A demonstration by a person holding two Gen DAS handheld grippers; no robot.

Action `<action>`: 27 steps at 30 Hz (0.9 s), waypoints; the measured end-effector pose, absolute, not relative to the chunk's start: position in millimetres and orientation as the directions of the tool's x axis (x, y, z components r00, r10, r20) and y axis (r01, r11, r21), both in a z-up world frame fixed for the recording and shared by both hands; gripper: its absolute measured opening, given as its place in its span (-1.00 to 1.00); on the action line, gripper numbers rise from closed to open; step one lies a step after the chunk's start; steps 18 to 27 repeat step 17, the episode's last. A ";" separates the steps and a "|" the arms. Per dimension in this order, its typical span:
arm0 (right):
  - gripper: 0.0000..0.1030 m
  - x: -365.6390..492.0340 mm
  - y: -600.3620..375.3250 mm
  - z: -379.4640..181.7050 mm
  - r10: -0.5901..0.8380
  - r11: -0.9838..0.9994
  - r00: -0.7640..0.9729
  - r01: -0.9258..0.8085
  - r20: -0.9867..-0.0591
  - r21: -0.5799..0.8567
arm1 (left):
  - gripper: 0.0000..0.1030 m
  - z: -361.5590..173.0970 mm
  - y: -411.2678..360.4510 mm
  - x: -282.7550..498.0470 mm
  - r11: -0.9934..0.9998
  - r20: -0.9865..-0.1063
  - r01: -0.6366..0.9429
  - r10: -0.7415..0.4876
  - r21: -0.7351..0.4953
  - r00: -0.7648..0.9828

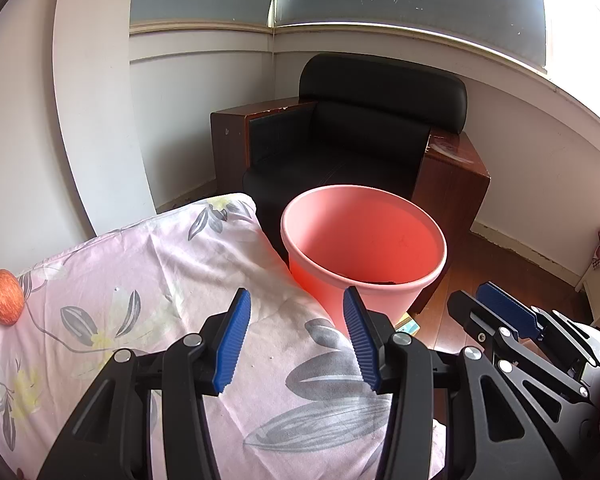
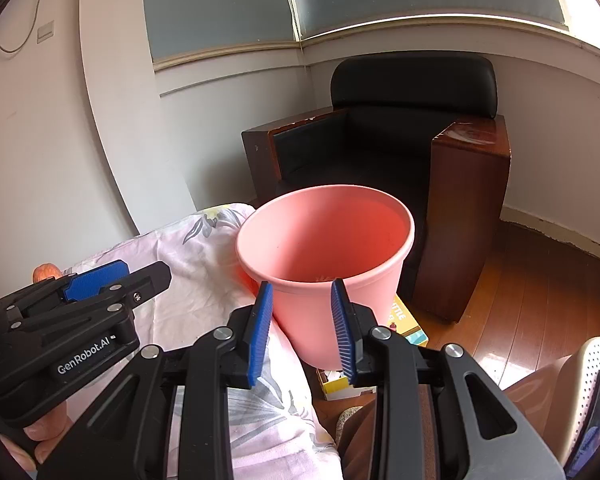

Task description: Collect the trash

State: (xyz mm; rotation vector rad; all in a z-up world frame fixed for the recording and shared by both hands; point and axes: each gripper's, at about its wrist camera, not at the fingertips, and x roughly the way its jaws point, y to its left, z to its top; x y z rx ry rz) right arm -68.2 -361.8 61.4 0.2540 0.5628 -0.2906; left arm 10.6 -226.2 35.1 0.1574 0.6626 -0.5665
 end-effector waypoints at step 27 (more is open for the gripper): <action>-0.40 -65.9 -361.1 61.4 -0.192 0.933 0.806 0.327 -0.560 0.150 | -0.07 35.9 -222.2 16.4 0.849 -0.628 0.525 -0.439 -0.056 0.642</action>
